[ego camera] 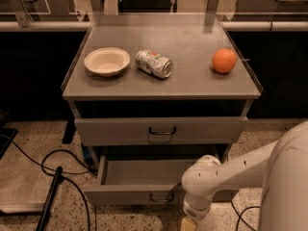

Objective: Close middle drawer

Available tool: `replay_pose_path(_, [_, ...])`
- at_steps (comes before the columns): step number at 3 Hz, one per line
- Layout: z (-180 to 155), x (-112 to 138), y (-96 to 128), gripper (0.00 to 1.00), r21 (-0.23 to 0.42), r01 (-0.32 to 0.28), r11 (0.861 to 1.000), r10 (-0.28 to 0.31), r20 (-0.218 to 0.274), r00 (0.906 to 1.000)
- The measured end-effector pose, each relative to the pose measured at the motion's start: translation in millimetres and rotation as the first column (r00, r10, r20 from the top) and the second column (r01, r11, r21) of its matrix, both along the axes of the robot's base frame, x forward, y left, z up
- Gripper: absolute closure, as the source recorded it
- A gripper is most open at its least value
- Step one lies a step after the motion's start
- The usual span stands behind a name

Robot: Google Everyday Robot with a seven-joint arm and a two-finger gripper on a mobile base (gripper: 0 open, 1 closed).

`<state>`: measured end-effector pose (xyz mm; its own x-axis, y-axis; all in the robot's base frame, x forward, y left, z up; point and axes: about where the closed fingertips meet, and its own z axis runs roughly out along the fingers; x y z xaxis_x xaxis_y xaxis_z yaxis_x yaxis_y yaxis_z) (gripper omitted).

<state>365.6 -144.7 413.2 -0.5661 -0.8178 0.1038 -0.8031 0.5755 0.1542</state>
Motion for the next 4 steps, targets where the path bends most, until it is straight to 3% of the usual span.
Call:
replay_pose_path(2, [0, 0, 0, 0.61, 0.000, 0.000, 1.000, 0.000, 0.000, 1.0000])
replay_pose_path(3, [-1, 9, -5, 0.86, -0.012, 0.024, 1.000, -0.023, 0.026, 0.9994])
replay_pose_path(4, [-1, 30, -13, 1.00, -0.058, 0.059, 0.997, -0.054, 0.084, 0.9950])
